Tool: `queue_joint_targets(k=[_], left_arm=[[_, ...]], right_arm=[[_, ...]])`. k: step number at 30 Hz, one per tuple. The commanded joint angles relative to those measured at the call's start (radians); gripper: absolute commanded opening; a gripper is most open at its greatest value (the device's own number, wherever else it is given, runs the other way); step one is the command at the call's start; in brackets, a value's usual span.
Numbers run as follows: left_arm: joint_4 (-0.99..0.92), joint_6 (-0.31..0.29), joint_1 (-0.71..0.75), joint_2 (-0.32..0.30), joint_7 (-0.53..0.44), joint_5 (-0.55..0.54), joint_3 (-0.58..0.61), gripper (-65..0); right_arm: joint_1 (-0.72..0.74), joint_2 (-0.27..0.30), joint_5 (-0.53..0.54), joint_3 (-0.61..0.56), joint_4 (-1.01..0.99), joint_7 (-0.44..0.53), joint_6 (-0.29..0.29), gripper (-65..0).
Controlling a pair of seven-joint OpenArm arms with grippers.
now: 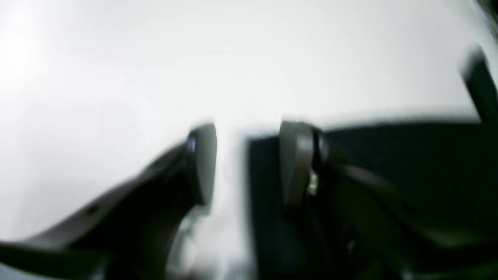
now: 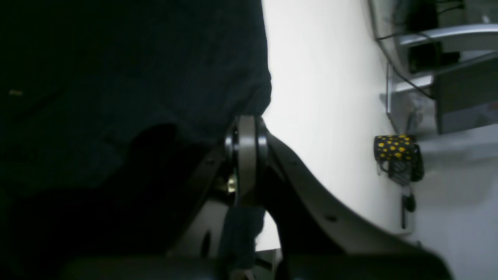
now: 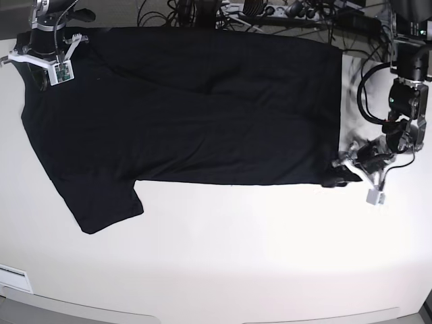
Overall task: Fold the T-shirt properly
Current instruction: 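Release the left gripper and move it to the opposite hem corner, then release the right gripper and grasp the sleeve edge opposite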
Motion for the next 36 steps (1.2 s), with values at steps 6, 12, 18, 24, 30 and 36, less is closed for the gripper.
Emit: queue_joint_targets(k=[6,12,18,24,30,36], left_arm=[[0.003,-0.038,0.005,-0.001,0.125,-0.023,0.03,-36.6],[0.003,0.058,-0.004,-0.006,0.089,0.057,0.012,-65.0],[0.003,0.059,-0.037,-0.006,0.084,0.077,0.012,-65.0],[0.003,0.038,-0.034,-0.005,0.085,0.08,0.012,-65.0],[0.003,0.026,-0.035,-0.005,0.085,0.13,0.012,-65.0],[0.003,0.026,-0.03,-0.005,0.086,0.13,0.012,-65.0]], right_arm=[[-0.006,0.011,-0.022,0.006,0.019,0.014,-0.014,-65.0],[0.011,0.011,-0.021,0.006,0.019,0.049,-0.013,-65.0],[0.185,0.012,0.037,0.007,0.019,0.11,-0.011,-57.5],[0.455,0.011,0.262,0.066,-0.002,0.129,0.11,-40.5],[0.705,0.011,0.568,0.196,-0.243,0.151,0.271,-37.3],[0.974,0.014,0.942,0.296,-0.626,0.003,0.581,-34.5]])
